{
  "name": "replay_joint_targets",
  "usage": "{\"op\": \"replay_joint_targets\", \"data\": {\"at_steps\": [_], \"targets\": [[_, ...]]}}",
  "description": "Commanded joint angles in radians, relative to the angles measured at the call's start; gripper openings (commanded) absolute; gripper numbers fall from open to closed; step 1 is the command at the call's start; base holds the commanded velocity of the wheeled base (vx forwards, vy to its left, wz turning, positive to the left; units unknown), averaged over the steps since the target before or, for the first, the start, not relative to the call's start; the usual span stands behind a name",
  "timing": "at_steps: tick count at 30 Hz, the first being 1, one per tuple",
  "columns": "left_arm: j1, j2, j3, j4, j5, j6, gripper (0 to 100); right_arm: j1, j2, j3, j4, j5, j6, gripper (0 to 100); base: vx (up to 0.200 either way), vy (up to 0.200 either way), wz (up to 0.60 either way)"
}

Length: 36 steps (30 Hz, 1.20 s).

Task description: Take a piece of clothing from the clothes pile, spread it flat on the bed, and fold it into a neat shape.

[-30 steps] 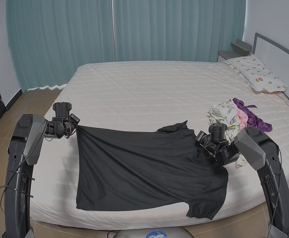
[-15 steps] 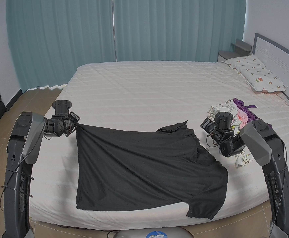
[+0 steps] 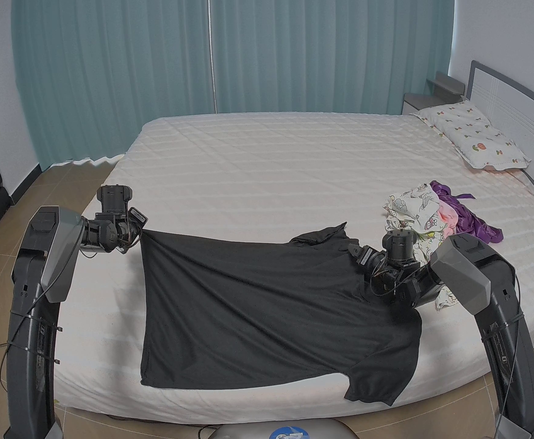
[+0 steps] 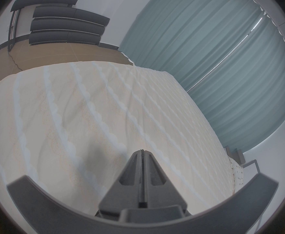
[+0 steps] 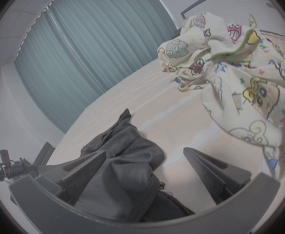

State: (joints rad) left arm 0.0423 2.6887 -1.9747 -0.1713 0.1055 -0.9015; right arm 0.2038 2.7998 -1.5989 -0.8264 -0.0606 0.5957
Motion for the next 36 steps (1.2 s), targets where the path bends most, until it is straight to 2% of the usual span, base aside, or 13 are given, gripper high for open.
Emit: {"op": "replay_joint_targets", "data": {"at_steps": [1,3,4,11,14,15,17,21,28,36], "targets": [[0.001,-0.003,0.002,-0.001,0.0,0.0,0,0.002,0.023,-0.004,0.006,0.001,0.001,100,0.0,0.0,0.0],[0.001,-0.003,0.002,-0.001,0.0,0.0,0,0.003,0.021,-0.009,0.009,0.004,0.001,100,0.0,0.0,0.0],[-0.001,-0.003,0.002,-0.001,0.0,0.0,0,0.005,0.021,-0.009,0.009,0.005,0.001,0,0.0,0.0,0.0],[-0.004,-0.001,-0.003,-0.004,0.002,0.001,0,0.012,0.021,-0.047,-0.007,-0.001,0.01,0,0.0,0.0,0.0],[-0.004,-0.003,-0.006,-0.004,0.003,0.001,0,0.002,0.014,-0.102,-0.011,-0.024,0.033,0,0.0,0.0,0.0],[-0.004,-0.009,-0.007,-0.002,0.011,0.001,0,-0.009,0.01,-0.147,-0.011,-0.067,0.061,0,0.0,0.0,0.0],[-0.004,-0.012,-0.012,-0.002,0.016,0.003,0,-0.021,0.006,-0.194,-0.01,-0.096,0.065,0,0.0,0.0,0.0],[-0.013,-0.009,-0.025,-0.005,0.016,0.006,0,-0.057,-0.013,-0.257,-0.011,-0.131,0.065,0,0.0,0.0,0.0],[-0.033,-0.004,-0.025,-0.033,0.006,0.006,0,-0.073,0.007,-0.299,-0.043,-0.176,0.055,0,0.0,0.0,0.0],[-0.067,-0.001,-0.025,-0.043,0.01,0.012,0,-0.064,0.047,-0.254,-0.04,-0.165,0.022,0,0.0,0.0,0.0]]}}
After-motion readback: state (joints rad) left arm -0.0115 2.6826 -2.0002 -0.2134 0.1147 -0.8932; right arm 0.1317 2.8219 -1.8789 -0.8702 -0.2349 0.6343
